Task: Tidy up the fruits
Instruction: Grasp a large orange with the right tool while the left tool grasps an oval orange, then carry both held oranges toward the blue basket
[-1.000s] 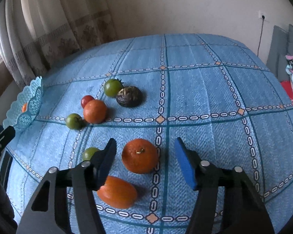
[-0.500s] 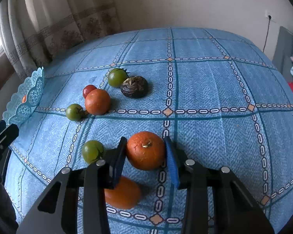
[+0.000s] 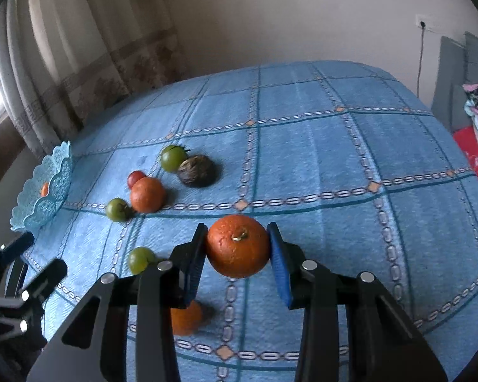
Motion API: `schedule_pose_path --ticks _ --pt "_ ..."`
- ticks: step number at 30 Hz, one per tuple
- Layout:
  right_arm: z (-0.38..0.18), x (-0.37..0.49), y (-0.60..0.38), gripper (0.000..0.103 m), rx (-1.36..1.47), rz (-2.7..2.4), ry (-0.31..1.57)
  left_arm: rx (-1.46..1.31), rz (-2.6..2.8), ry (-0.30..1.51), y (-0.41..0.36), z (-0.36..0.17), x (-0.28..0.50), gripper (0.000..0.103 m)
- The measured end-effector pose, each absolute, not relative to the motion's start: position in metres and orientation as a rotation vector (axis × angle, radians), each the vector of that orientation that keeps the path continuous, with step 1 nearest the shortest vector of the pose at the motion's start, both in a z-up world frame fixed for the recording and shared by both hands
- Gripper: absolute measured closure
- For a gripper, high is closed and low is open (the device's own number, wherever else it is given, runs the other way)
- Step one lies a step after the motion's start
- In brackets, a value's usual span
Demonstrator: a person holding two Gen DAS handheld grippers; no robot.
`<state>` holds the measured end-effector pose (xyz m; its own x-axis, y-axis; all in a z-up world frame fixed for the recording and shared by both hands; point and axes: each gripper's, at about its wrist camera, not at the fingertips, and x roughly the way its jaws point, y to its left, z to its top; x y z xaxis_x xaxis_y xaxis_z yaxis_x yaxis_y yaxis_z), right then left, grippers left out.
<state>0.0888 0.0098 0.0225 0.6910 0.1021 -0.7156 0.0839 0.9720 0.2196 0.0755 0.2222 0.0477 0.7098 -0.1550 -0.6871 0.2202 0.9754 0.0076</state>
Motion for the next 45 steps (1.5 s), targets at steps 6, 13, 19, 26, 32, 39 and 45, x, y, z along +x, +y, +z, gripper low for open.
schedule_pose_path --ticks 6,13,19,26,32,39,45 --pt "0.023 0.087 -0.006 0.065 0.275 -0.013 0.788 0.054 -0.318 0.813 0.199 0.039 0.074 0.003" --pt "0.030 0.084 -0.016 0.065 0.283 -0.033 0.759 0.120 -0.415 0.822 0.156 0.031 0.062 0.003" --pt "0.039 0.080 -0.021 0.065 0.299 -0.037 0.732 0.145 -0.454 0.861 0.132 0.019 0.066 0.015" --pt "0.043 0.078 -0.023 0.065 0.303 -0.033 0.722 0.159 -0.462 0.888 0.117 0.011 0.078 0.021" --pt "0.044 0.077 -0.025 0.065 0.308 -0.032 0.720 0.186 -0.449 0.860 0.109 0.011 0.082 0.029" --pt "0.045 0.075 -0.022 0.065 0.306 -0.028 0.716 0.191 -0.469 0.847 0.107 0.015 0.077 0.052" --pt "0.046 0.074 -0.022 0.065 0.309 -0.031 0.711 0.179 -0.494 0.866 0.108 0.014 0.074 0.057"
